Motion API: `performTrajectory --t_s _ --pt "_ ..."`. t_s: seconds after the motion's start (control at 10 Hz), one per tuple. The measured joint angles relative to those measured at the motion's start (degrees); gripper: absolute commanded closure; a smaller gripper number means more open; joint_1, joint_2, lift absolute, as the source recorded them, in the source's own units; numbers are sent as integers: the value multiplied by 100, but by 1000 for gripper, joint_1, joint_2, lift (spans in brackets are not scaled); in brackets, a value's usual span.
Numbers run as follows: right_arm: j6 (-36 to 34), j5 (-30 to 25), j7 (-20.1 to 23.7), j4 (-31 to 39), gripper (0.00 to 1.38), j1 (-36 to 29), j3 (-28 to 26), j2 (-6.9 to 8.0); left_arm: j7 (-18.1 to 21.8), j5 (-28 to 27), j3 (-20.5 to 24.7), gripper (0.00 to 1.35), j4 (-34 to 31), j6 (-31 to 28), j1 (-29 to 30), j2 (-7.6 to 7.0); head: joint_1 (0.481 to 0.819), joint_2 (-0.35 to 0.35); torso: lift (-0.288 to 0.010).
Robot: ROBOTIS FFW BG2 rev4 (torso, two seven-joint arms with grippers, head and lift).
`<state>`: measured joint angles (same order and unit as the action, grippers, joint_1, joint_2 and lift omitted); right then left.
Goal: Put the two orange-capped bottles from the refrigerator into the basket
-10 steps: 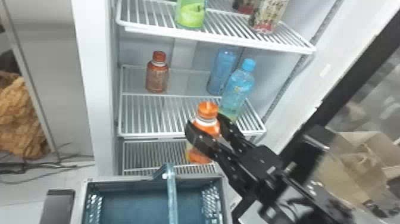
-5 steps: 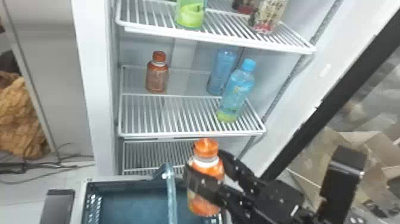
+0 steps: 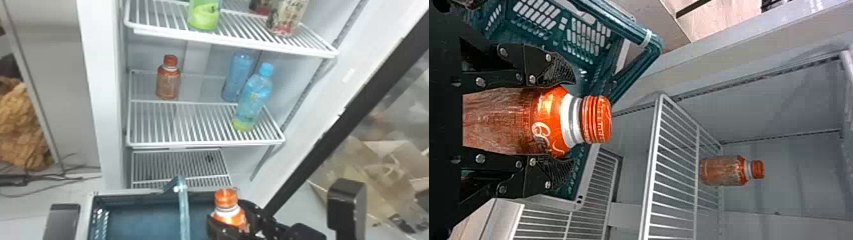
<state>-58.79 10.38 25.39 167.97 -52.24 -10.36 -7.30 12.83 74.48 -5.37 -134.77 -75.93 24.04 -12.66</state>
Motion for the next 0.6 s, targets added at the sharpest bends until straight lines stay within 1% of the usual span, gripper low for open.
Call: performTrajectory --t_s 0.2,0.4,0.5,0.6 --pt "-93 88 7 0 884 155 169 -23 0 0 0 1193 0 0 0 1 695 -350 -288" --pt "-97 98 9 0 567 204 214 -39 2 6 7 1193 1 0 5 8 695 -350 -288" --pt "-90 110 14 -20 472 225 205 -49 5 10 11 1194 1 0 12 9 695 -350 -288" --pt "-4 117 40 -82 427 248 207 -51 6 12 11 1193 1 0 14 9 695 -350 -288"
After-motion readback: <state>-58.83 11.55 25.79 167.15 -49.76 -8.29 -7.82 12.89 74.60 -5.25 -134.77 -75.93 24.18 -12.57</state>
